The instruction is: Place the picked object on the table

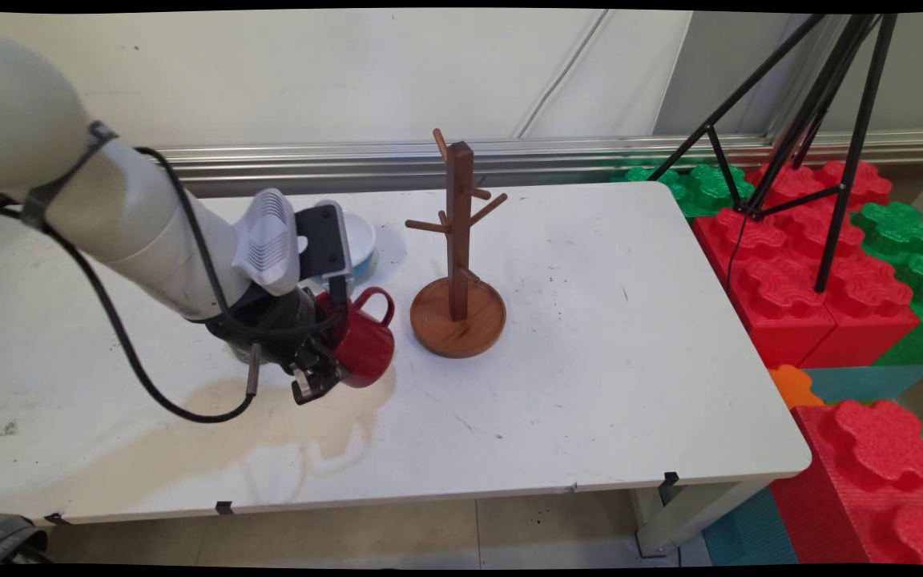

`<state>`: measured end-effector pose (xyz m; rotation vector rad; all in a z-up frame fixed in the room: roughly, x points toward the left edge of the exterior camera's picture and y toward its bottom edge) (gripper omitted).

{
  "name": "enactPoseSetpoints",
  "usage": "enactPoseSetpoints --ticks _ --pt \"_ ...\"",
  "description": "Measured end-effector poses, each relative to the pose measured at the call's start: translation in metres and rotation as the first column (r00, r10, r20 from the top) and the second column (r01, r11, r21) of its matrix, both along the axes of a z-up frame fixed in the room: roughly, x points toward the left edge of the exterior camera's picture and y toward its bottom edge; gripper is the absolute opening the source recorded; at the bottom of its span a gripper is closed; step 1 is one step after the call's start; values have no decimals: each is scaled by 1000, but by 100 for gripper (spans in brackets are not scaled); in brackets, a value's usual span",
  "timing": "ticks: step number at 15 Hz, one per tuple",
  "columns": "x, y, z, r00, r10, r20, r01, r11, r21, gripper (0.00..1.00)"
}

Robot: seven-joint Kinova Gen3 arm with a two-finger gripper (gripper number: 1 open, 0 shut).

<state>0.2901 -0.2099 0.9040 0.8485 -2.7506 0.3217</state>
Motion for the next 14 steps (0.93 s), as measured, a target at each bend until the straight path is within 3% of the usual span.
enactPoseSetpoints --ticks 7,14 --pt "-7 -30 -24 989 -78 122 72 996 53 0" --pt "-12 -46 -46 973 -132 191 116 989 92 0"
